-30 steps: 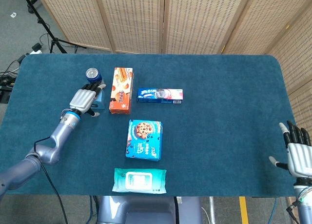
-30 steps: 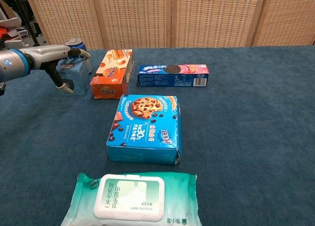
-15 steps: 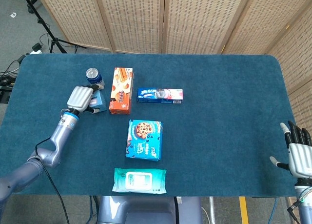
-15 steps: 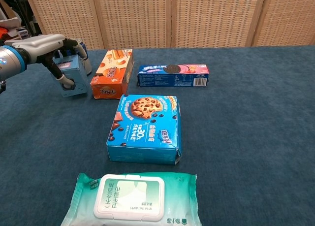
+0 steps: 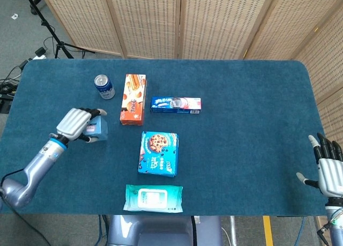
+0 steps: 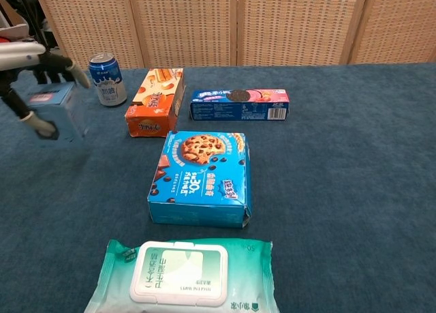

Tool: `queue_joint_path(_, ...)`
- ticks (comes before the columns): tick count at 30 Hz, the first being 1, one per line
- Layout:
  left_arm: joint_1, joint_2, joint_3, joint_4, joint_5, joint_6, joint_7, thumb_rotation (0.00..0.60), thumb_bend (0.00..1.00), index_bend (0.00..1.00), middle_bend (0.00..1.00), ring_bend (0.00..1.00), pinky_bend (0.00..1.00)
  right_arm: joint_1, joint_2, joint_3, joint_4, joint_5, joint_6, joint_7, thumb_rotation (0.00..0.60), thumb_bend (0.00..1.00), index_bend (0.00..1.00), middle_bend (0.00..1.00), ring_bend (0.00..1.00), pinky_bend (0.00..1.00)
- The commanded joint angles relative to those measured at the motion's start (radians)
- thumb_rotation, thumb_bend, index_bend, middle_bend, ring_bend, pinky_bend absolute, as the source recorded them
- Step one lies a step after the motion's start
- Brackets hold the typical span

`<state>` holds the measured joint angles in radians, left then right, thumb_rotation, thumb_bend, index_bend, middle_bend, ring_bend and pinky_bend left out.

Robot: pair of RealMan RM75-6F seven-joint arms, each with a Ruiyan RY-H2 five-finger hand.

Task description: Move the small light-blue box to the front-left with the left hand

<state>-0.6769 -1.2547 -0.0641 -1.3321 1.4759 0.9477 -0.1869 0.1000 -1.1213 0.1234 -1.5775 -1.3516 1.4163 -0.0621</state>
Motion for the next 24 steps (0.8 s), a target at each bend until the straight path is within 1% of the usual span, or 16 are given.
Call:
queue_joint_path(1,0.055,0.030,0.073,-0.025,0.085,0.058,-0.009,0.600,0.02,0.31,0.44,0.43,0.45,0.000,0.002,-0.001,-0.001,-0.003,0.000,0.003,0.600,0.00,0.00,0.00,0.00,0.00)
queue_joint_path(4,0.086,0.018,0.104,-0.007,0.123,0.106,0.031,0.600,0.02,0.31,0.44,0.43,0.45,0.000,0.004,-0.002,-0.003,-0.006,0.001,0.008,0.600,0.00,0.00,0.00,0.00,0.00)
queue_joint_path(8,0.104,-0.010,0.112,0.026,0.131,0.131,0.060,0.600,0.02,0.31,0.44,0.43,0.45,0.000,0.007,-0.001,-0.004,-0.007,0.000,0.012,0.600,0.00,0.00,0.00,0.00,0.00)
queue_joint_path(11,0.110,-0.033,0.119,0.054,0.136,0.135,0.055,0.600,0.02,0.31,0.44,0.42,0.45,0.000,0.007,-0.001,-0.005,-0.007,0.001,0.014,0.600,0.00,0.00,0.00,0.00,0.00)
queue_joint_path(12,0.111,-0.044,0.124,0.068,0.140,0.134,0.045,0.600,0.01,0.31,0.43,0.42,0.45,-0.001,0.008,-0.001,-0.005,-0.007,0.001,0.015,0.600,0.00,0.00,0.00,0.00,0.00)
queue_joint_path(14,0.113,-0.050,0.132,0.077,0.142,0.128,0.025,0.600,0.00,0.30,0.32,0.35,0.45,-0.001,0.009,0.000,-0.004,-0.006,0.002,0.017,0.600,0.00,0.00,0.00,0.00,0.00)
queue_joint_path(15,0.114,-0.049,0.137,0.076,0.143,0.122,0.009,0.600,0.00,0.26,0.22,0.26,0.43,-0.001,0.010,0.000,-0.005,-0.005,0.002,0.018,0.600,0.00,0.00,0.00,0.00,0.00)
queue_joint_path(17,0.114,-0.038,0.148,0.067,0.147,0.114,-0.009,0.600,0.00,0.16,0.07,0.11,0.33,-0.002,0.011,0.001,-0.005,-0.003,0.001,0.021,0.600,0.00,0.00,0.00,0.00,0.00)
queue_joint_path(18,0.115,-0.031,0.151,0.061,0.148,0.113,-0.012,0.600,0.00,0.11,0.02,0.05,0.26,-0.002,0.011,0.002,-0.005,-0.002,0.001,0.022,0.600,0.00,0.00,0.00,0.00,0.00)
queue_joint_path(19,0.116,-0.026,0.152,0.056,0.149,0.114,-0.014,0.600,0.00,0.08,0.01,0.02,0.22,-0.002,0.011,0.002,-0.005,-0.002,0.001,0.023,0.600,0.00,0.00,0.00,0.00,0.00)
queue_joint_path(21,0.120,-0.005,0.155,0.034,0.149,0.121,-0.022,0.600,0.00,0.05,0.00,0.00,0.17,-0.002,0.012,0.002,-0.006,-0.002,0.001,0.023,0.600,0.00,0.00,0.00,0.00,0.00)
queue_joint_path(24,0.135,0.033,0.157,-0.010,0.151,0.150,-0.020,0.600,0.00,0.04,0.00,0.00,0.17,-0.002,0.013,0.002,-0.008,-0.003,0.003,0.025,0.600,0.00,0.00,0.00,0.00,0.00)
